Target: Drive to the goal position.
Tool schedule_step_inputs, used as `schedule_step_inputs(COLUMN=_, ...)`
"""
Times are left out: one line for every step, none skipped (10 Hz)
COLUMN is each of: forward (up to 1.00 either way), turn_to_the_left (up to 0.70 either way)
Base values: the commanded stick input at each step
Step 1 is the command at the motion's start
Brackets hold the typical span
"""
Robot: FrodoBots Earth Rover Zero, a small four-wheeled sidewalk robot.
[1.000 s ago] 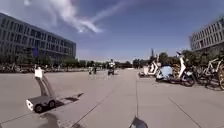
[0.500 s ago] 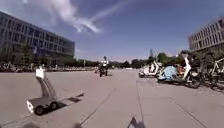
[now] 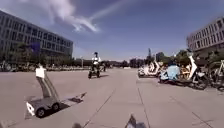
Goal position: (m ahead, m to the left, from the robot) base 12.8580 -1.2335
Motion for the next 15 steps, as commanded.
schedule_step_inputs(forward=0.70, turn_to_the_left=-0.07)
schedule_step_inputs(forward=0.70, turn_to_the_left=-0.07)
schedule_step_inputs(forward=0.47, turn_to_the_left=-0.27)
schedule_step_inputs(forward=0.00, turn_to_the_left=-0.70)
schedule_step_inputs(forward=0.00, turn_to_the_left=-0.70)
schedule_step_inputs(forward=0.40, turn_to_the_left=-0.34)
schedule_step_inputs(forward=0.70, turn_to_the_left=-0.07)
schedule_step_inputs(forward=0.70, turn_to_the_left=-0.07)
schedule_step_inputs(forward=0.70, turn_to_the_left=-0.07)
schedule_step_inputs(forward=0.70, turn_to_the_left=0.00)
schedule_step_inputs(forward=0.70, turn_to_the_left=0.07)
schedule_step_inputs(forward=0.70, turn_to_the_left=0.07)
schedule_step_inputs(forward=0.70, turn_to_the_left=0.07)
schedule_step_inputs(forward=0.70, turn_to_the_left=0.07)
schedule_step_inputs(forward=0.70, turn_to_the_left=0.07)
